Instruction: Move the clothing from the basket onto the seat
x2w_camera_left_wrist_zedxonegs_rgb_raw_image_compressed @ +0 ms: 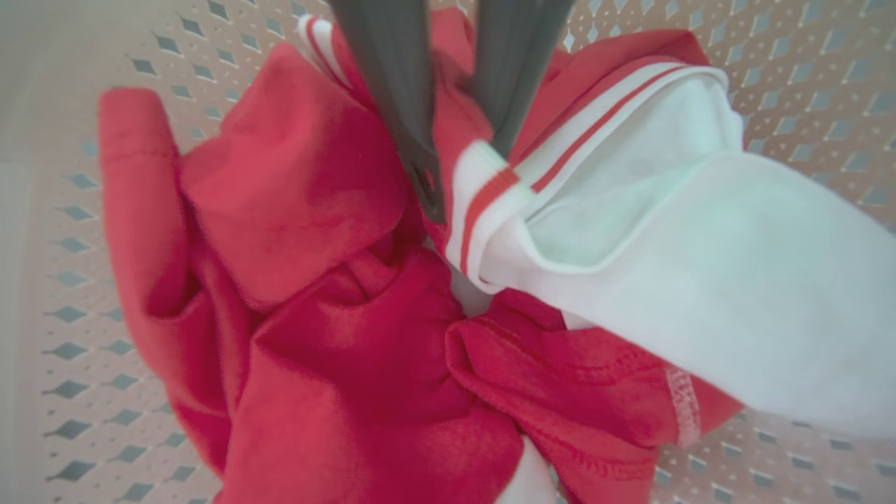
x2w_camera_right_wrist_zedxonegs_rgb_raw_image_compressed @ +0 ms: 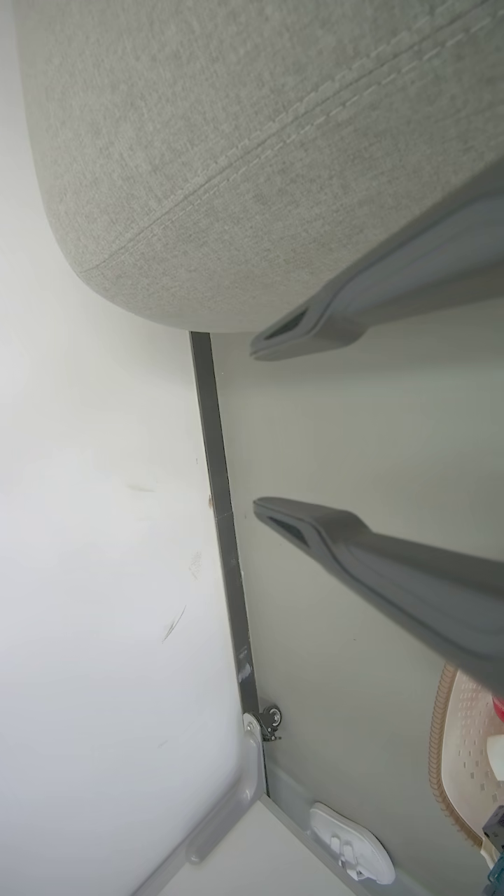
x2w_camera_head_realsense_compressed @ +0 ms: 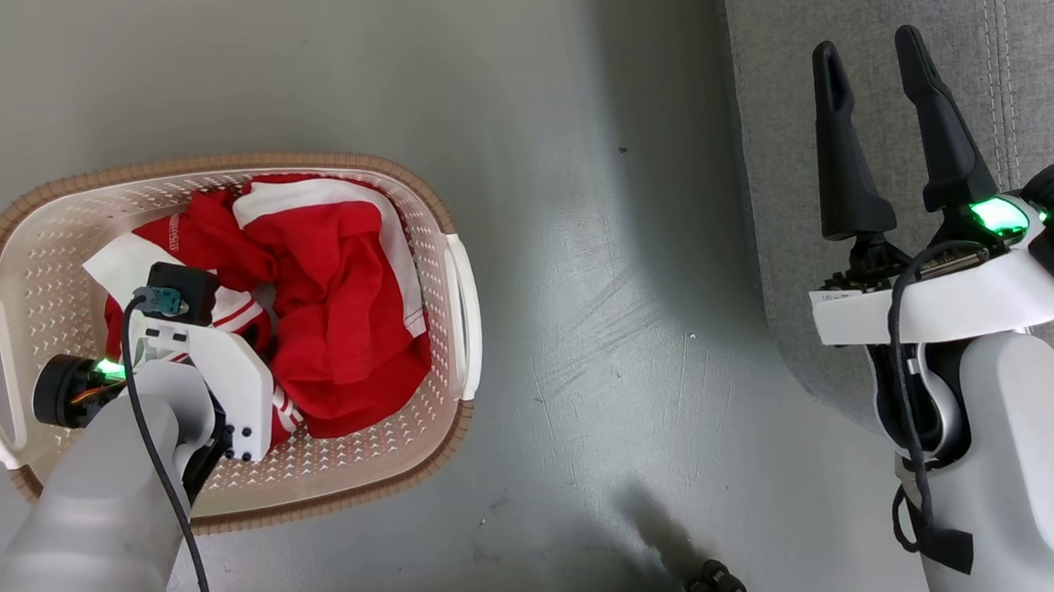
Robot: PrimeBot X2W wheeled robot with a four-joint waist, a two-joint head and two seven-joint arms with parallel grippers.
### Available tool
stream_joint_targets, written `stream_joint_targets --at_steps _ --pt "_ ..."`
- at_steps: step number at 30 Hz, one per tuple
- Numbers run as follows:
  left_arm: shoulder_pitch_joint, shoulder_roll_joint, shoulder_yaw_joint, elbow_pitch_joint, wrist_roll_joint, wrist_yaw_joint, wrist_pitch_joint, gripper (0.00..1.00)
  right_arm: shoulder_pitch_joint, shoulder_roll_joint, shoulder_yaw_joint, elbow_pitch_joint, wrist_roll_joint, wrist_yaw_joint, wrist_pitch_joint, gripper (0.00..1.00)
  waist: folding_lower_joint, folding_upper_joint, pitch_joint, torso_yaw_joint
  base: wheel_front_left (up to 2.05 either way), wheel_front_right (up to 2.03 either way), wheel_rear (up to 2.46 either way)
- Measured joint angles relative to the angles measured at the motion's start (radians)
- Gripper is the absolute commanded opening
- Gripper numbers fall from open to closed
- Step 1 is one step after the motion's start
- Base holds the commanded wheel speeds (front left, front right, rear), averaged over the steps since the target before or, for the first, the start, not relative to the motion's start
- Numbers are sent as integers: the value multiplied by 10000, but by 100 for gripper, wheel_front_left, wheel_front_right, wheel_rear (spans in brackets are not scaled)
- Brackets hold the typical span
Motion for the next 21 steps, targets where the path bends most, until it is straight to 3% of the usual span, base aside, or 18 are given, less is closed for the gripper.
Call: stream_joint_targets --at_steps 12,21 --pt "-136 -196 13 8 -384 -77 -589 0 -354 8 -50 36 148 0 0 100 0 0 -297 134 0 0 0" --pt "-150 -259 -663 -393 -416 -77 -1170 0 -354 8 -100 73 148 0 0 100 -1 0 -654 237 0 0 0"
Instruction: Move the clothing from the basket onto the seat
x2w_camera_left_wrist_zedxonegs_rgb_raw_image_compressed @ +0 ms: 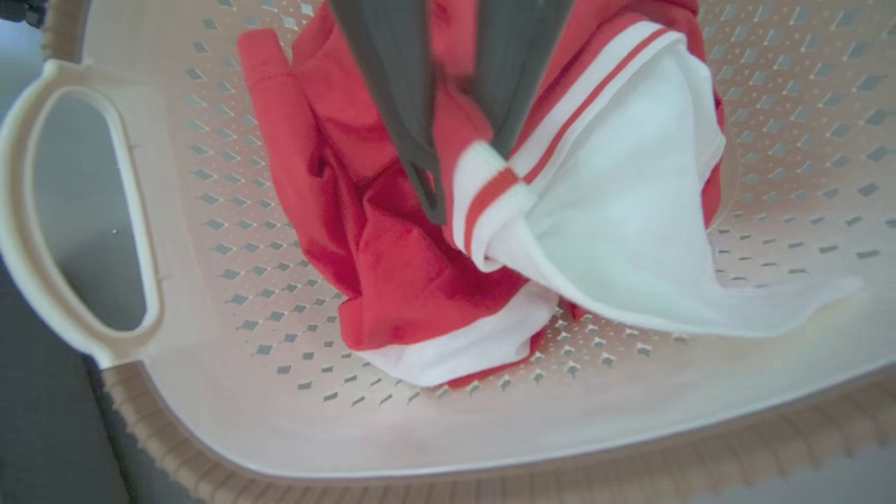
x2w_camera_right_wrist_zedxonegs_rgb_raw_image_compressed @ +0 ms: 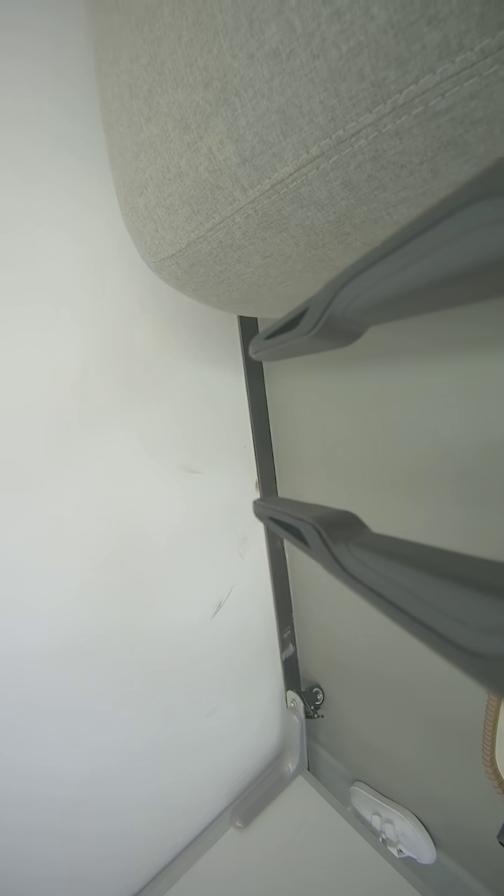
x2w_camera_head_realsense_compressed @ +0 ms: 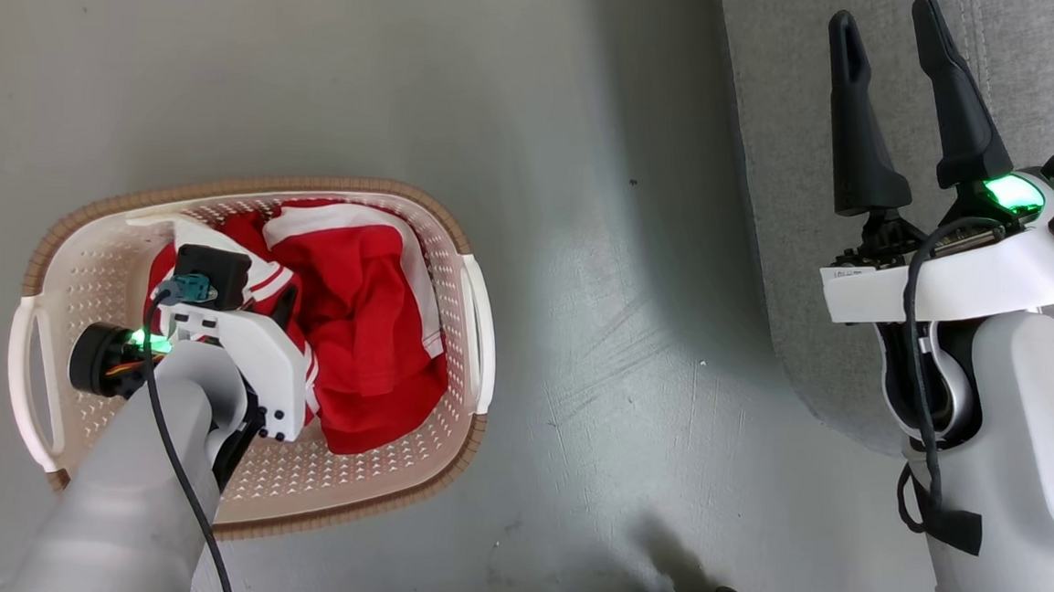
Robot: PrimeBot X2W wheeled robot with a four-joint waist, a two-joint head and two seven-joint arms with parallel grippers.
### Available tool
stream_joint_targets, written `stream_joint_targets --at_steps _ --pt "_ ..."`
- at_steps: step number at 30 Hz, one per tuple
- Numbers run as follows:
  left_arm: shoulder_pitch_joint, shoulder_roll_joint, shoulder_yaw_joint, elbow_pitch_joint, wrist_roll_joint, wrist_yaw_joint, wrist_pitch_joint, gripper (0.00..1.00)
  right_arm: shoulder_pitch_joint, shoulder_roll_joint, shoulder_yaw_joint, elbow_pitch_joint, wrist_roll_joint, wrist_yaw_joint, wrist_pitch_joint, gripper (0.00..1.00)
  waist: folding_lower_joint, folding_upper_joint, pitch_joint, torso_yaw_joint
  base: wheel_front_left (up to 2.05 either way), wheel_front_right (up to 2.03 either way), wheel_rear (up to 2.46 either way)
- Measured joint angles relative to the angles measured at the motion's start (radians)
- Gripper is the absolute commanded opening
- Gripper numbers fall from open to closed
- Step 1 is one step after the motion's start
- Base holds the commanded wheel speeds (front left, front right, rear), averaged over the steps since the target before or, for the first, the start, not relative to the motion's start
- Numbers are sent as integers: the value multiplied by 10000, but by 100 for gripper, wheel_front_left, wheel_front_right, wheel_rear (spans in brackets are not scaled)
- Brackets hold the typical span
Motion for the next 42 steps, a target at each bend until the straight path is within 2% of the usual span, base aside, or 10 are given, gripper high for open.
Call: stream_joint_targets --at_steps 19,29,42 --pt "523 -59 -736 -970 -982 0 -1429 0 8 -2 -203 276 -261 0 0 100 0 0 -1179 316 0 0 0" --pt "1091 -59 -1187 -1578 -1267 0 -1653 0 57 -6 -245 382 -339 0 0 100 0 0 -1996 610 0 0 0" --pt "1606 17 -1221 -2623 -1825 0 -1812 0 663 -132 -104 700 -337 0 0 100 0 0 -3124 928 0 0 0"
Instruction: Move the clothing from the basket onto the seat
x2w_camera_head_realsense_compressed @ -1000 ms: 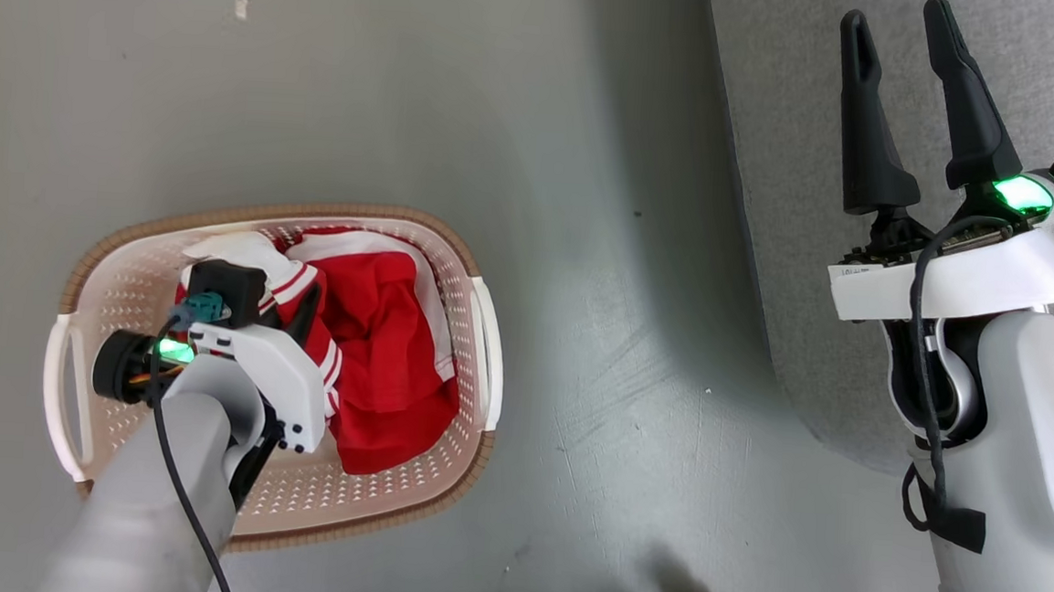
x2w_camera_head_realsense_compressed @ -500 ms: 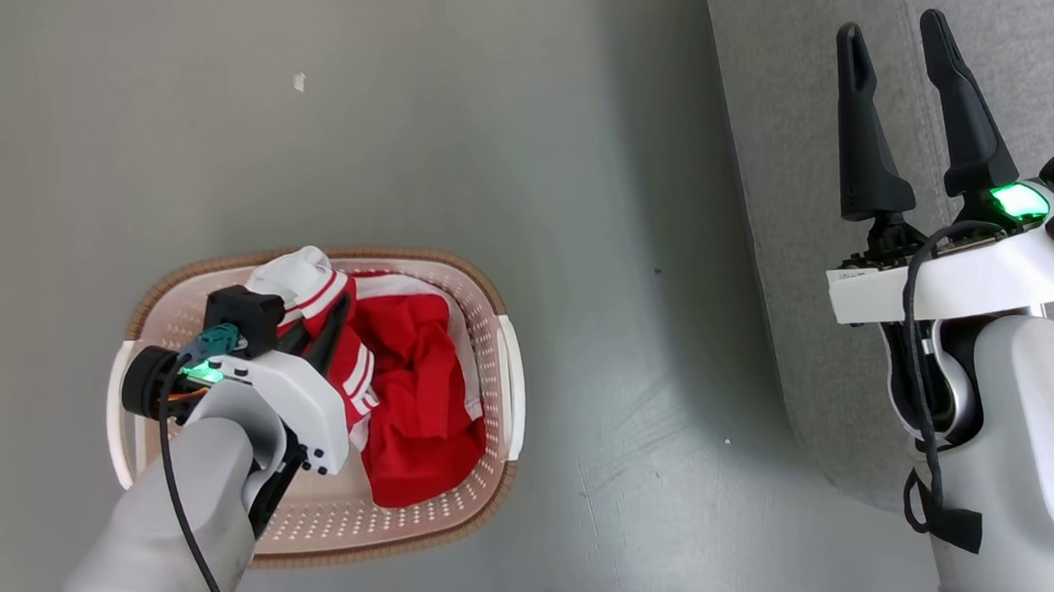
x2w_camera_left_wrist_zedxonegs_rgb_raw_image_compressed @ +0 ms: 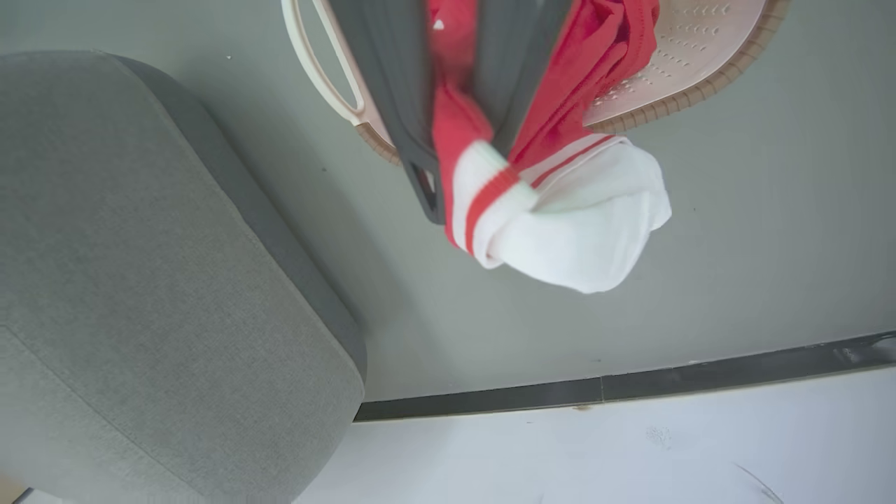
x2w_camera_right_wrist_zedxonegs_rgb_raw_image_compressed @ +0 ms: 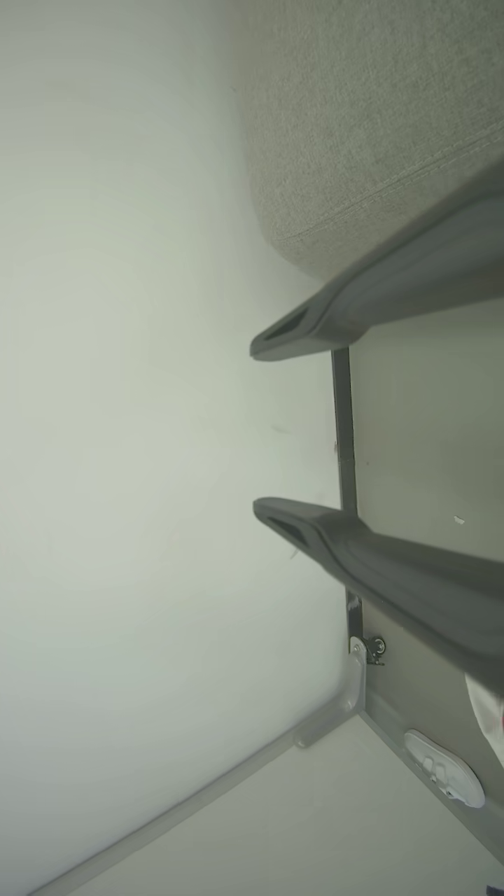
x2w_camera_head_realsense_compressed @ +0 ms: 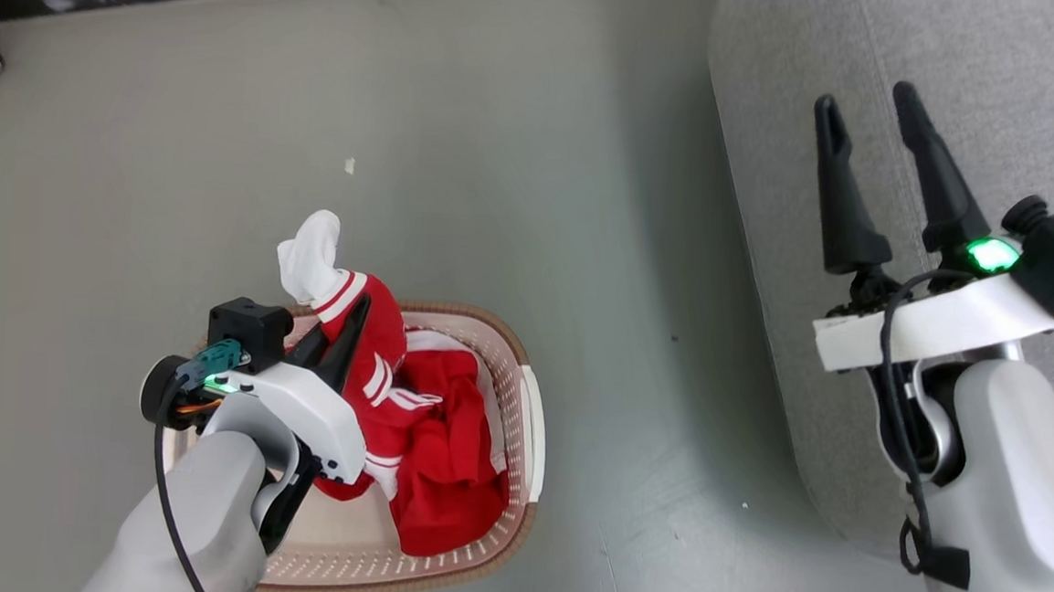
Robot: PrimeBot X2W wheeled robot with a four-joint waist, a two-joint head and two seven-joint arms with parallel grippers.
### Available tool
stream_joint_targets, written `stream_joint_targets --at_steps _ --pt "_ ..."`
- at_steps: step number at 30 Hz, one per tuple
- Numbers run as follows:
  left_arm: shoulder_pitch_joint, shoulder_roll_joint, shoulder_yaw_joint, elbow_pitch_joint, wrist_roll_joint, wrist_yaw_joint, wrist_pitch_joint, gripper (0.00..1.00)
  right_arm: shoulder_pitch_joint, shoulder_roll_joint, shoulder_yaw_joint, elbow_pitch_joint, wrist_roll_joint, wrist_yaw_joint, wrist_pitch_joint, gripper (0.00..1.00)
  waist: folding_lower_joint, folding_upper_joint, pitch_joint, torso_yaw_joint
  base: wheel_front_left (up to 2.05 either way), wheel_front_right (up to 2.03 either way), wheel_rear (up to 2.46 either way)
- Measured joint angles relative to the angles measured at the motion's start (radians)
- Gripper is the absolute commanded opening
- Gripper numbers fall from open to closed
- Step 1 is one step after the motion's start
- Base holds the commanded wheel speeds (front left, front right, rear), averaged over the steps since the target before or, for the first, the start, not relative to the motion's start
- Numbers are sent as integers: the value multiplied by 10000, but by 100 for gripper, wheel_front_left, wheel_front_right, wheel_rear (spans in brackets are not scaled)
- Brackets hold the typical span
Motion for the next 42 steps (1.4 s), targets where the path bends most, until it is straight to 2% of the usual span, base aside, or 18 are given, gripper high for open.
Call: stream_joint_targets --at_steps 19,29,39,42 --pt "700 125 587 -1954 -42 0 0 0 1242 -347 639 591 188 0 0 100 0 0 -1834 542 0 0 0" --pt "705 343 380 -2535 119 -2 0 0 1641 -660 1434 660 437 0 0 100 0 0 -2872 856 0 0 0" --pt "704 318 291 -2771 42 -2 2 0 2223 -961 2226 800 961 0 0 100 0 0 -3660 1186 0 0 0" --pt "704 288 213 -2800 8 -2 21 0 2233 -1080 2815 832 1051 0 0 100 0 0 -3847 1293 0 0 0"
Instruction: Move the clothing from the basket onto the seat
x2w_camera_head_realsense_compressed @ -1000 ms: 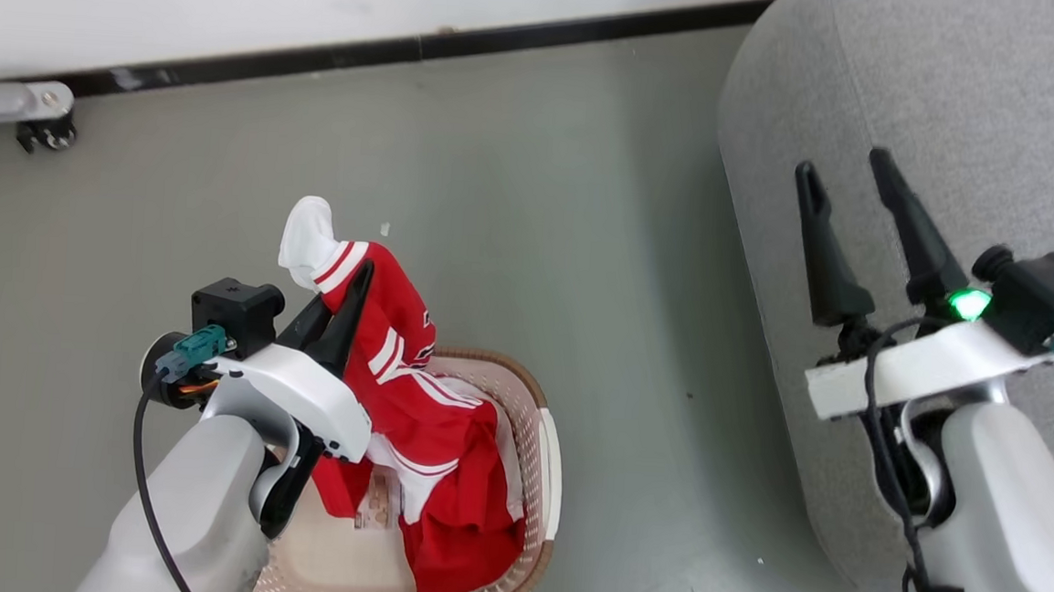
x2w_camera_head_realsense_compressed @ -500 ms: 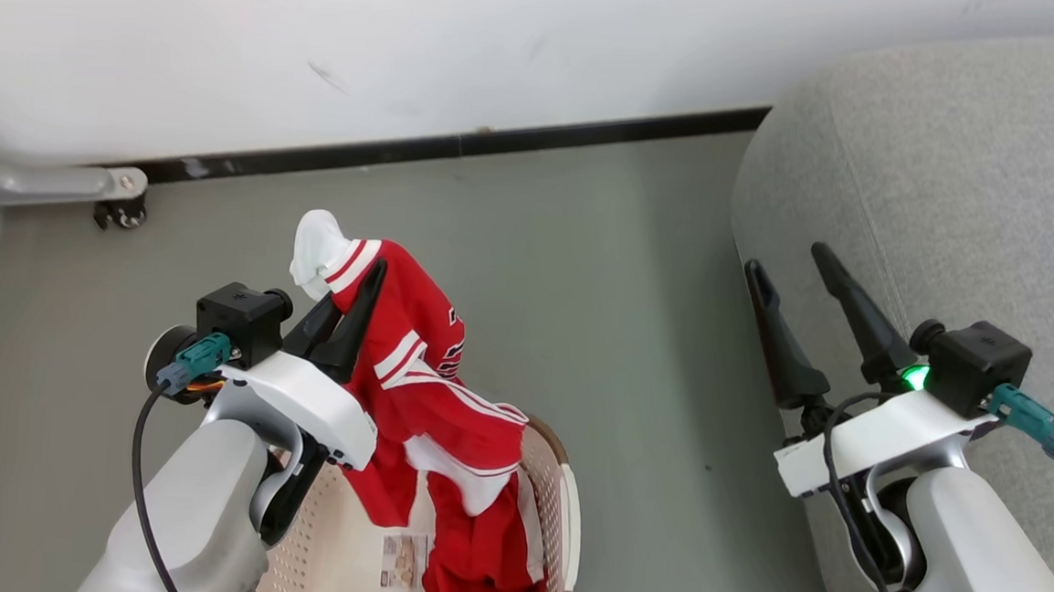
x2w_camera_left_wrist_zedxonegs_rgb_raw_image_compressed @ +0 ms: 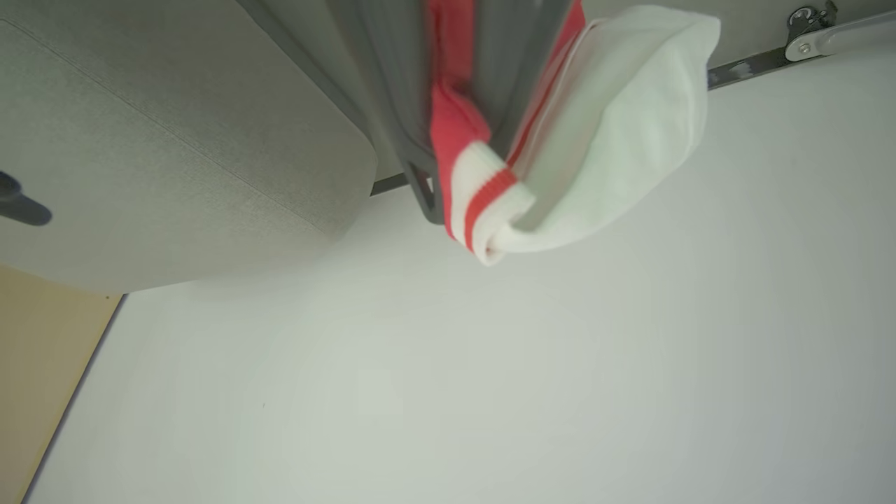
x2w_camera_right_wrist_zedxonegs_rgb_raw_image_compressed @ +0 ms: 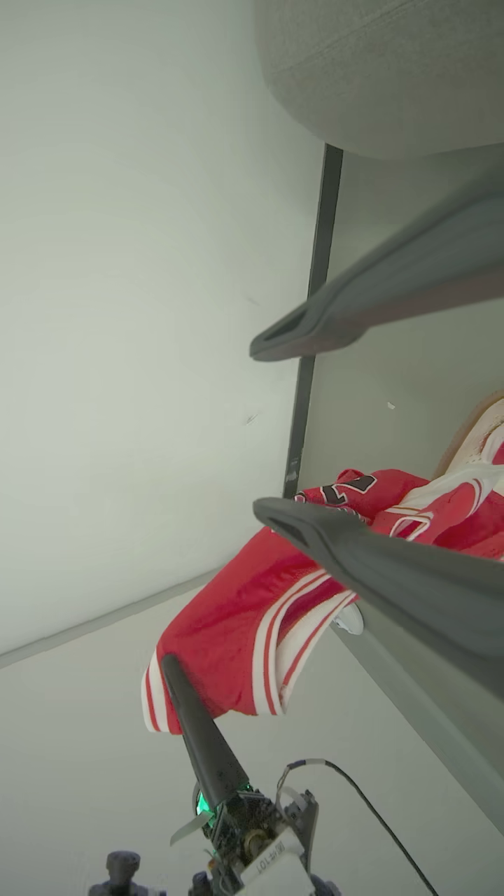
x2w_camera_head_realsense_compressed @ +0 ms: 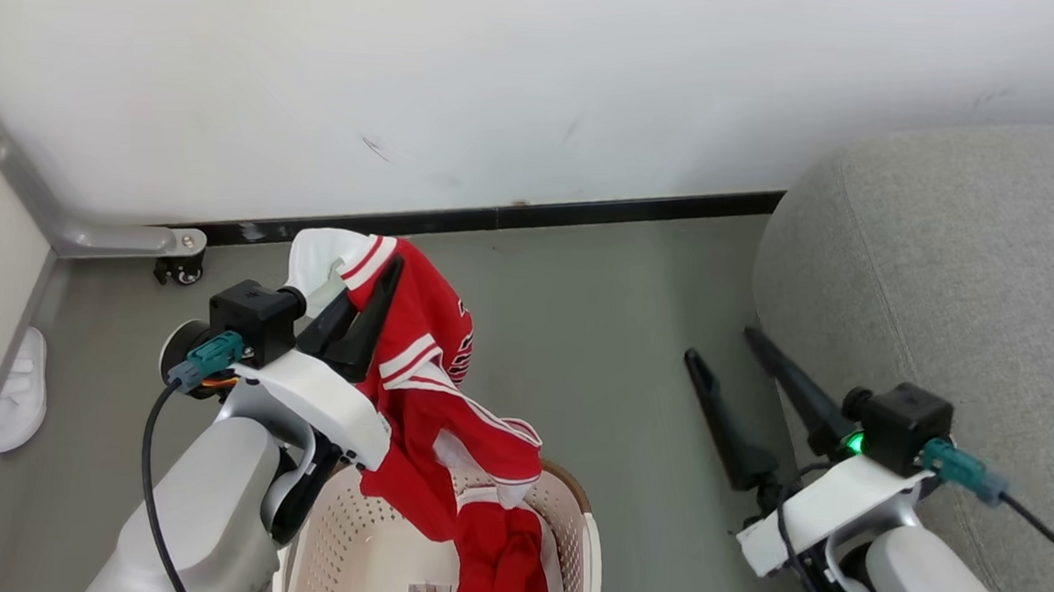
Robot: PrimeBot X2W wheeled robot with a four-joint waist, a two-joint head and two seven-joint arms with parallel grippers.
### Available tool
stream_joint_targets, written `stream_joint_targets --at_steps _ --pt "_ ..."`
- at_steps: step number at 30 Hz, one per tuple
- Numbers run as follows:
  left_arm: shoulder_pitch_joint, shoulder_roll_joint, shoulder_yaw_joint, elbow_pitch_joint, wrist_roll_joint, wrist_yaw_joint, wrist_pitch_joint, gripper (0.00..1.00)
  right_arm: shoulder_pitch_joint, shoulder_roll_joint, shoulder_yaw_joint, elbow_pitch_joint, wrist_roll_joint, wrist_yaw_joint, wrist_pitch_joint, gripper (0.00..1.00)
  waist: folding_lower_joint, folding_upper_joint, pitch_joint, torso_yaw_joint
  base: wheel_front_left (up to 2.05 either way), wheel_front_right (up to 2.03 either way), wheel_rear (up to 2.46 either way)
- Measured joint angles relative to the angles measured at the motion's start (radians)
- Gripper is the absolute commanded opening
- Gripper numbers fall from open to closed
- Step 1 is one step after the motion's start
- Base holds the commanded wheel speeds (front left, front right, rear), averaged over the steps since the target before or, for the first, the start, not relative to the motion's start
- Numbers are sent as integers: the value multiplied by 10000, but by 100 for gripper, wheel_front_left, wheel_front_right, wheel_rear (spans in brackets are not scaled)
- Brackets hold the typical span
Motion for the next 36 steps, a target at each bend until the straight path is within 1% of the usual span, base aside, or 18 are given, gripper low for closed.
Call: stream_joint_targets --at_steps 7,13,18,22,28,32,36 --pt "0 -67 -221 -75 -58 0 267 0 245 -257 759 -2 311 0 0 100 0 0 -349 237 0 0 0" --pt "-4 -155 -328 -240 -86 0 483 0 229 -397 1965 0 529 0 0 100 0 0 -538 416 0 0 0" --pt "-44 -238 -525 -382 -86 -2 604 0 144 -608 3191 115 512 0 0 100 0 0 -632 561 0 0 0" --pt "-157 -249 -650 -593 -86 -2 704 0 1 -640 3795 439 510 0 2 100 0 0 -670 669 0 0 0" --pt "-378 -303 -878 -917 -86 -2 922 0 -652 -685 4117 861 512 0 0 100 -1 0 -681 826 0 0 0" --pt "-450 -314 -963 -1064 -92 -2 1041 0 -930 -671 4138 1197 525 0 2 100 0 -1 -673 932 0 0 0" --pt "-457 -343 -1185 -1335 -105 -2 1126 0 -1108 -665 4180 1776 719 0 0 100 0 0 -655 1043 0 0 0"
